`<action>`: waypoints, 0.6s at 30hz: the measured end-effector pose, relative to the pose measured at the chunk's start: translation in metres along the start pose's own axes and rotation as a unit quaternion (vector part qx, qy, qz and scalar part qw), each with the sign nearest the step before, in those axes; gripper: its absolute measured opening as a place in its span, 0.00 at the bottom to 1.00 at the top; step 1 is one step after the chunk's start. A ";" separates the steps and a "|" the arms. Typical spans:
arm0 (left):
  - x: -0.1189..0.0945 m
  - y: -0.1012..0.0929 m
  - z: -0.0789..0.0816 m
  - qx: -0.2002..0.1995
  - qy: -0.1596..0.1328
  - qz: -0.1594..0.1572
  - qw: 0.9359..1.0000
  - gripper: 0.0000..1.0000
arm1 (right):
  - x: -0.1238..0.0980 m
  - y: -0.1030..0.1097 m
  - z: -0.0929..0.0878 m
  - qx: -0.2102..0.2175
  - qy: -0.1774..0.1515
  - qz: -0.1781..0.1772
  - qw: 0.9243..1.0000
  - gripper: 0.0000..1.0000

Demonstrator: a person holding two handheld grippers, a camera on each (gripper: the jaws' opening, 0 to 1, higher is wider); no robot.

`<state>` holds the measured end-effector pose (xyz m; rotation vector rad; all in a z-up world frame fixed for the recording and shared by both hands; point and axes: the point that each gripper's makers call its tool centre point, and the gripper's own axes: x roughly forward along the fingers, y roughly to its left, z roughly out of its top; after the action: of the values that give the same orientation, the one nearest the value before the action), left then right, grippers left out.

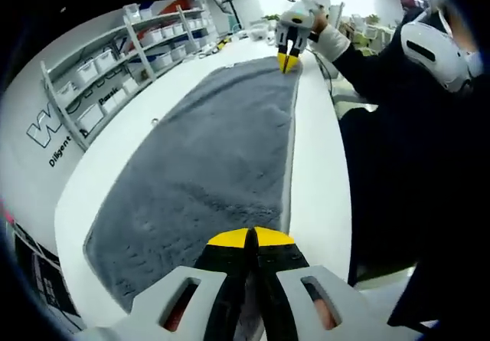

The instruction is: Open the folded towel by lifting each exposed corner and separating the folded layers until the towel lies flat within the target outline without major curled edges

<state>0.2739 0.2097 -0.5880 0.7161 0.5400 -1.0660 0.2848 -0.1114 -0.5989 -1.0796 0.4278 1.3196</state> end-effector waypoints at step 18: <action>0.004 -0.010 -0.015 -0.057 0.033 -0.024 0.998 0.00 | 0.008 0.018 0.006 -0.012 0.005 0.036 0.999 0.00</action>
<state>0.2656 0.2159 -0.6033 0.6431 0.6729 -1.0499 0.2686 -0.1040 -0.6093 -1.0993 0.4636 1.3863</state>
